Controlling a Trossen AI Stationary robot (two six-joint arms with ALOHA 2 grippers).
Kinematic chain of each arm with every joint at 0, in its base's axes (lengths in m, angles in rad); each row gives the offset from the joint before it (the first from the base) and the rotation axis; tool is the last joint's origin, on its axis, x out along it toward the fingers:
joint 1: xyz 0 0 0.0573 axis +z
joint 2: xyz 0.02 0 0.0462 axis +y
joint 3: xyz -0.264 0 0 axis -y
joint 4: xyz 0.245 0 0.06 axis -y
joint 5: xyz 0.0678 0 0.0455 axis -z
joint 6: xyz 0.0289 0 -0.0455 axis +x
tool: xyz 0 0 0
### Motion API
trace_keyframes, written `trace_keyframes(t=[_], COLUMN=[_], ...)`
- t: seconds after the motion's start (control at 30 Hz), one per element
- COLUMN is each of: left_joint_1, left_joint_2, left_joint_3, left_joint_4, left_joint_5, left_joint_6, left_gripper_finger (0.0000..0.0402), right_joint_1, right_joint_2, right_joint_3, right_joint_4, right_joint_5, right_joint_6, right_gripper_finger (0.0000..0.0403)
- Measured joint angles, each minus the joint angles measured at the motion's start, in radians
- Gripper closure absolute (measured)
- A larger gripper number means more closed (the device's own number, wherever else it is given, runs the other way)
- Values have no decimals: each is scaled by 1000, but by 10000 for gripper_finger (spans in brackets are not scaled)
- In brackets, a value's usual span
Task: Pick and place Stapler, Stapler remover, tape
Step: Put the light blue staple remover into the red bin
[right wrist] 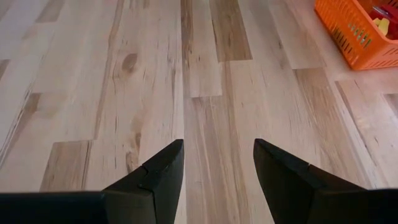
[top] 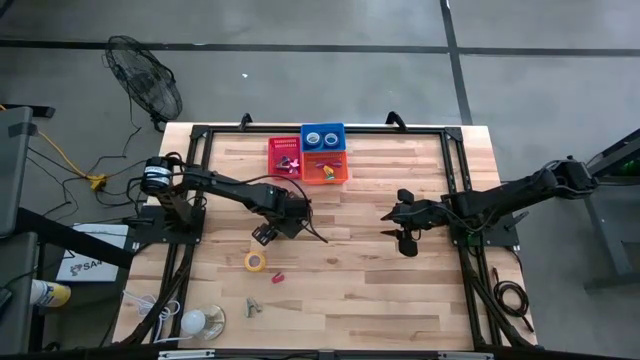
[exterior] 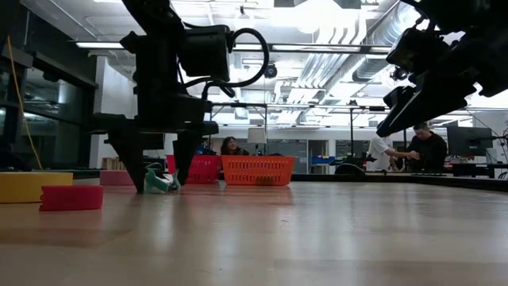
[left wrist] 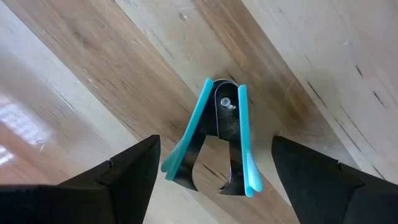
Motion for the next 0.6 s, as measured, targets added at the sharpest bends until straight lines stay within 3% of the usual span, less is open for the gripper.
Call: trace_keyframes(t=[0.17, 0.6], left_joint_1=[0, 0], left_joint_2=[0, 1], left_joint_3=[0, 0], left_joint_4=[17, 19], left_joint_5=[0, -3], left_joint_6=[-2, -13], left_gripper_finger=[114, 232], right_joint_1=[0, 0], right_joint_2=[0, 0], right_joint_3=[0, 0], right_joint_4=[0, 0], right_joint_5=[0, 0], right_joint_6=[0, 0], right_gripper_finger=[217, 217])
